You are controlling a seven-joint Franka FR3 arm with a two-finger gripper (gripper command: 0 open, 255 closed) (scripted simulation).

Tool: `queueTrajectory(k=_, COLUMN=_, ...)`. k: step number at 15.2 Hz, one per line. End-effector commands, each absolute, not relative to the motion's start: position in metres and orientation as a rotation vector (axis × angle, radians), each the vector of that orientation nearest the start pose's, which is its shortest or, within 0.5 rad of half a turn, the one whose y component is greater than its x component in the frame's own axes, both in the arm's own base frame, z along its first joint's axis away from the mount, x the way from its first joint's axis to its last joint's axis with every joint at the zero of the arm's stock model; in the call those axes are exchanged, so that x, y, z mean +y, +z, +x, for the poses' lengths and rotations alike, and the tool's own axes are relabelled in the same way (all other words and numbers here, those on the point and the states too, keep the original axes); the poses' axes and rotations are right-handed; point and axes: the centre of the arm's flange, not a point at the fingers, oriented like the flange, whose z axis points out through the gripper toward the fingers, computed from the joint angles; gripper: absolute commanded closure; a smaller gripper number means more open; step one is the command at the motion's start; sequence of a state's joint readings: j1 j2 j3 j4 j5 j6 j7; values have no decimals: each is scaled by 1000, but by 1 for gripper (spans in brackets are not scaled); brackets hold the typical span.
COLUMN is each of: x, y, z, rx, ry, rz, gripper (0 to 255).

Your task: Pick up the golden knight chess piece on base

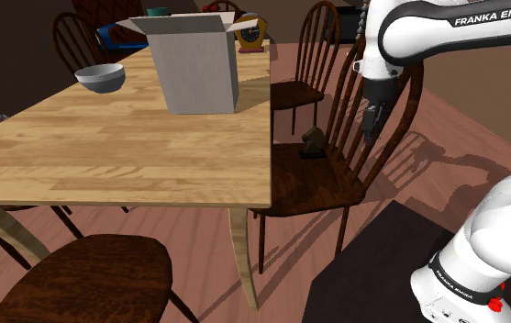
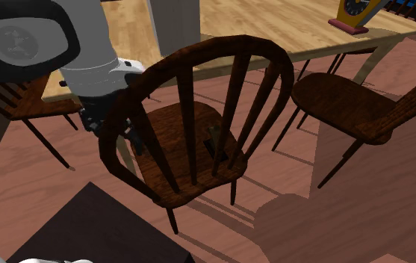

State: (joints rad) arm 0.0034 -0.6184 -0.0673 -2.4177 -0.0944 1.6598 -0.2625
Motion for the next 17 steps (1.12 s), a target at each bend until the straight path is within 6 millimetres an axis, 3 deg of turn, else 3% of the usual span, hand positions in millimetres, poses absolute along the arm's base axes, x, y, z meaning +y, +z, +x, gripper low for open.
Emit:
queueTrajectory(k=1, x=-59, y=500, z=370, rx=-495, ry=202, rz=-3166, gripper=0)
queueTrajectory(k=9, x=-111, y=469, z=449, rx=-921, ry=145, rz=-3064, gripper=0)
queueTrajectory(k=17, x=-138, y=439, z=540, rx=-1328, ry=86, rz=-2904, gripper=0)
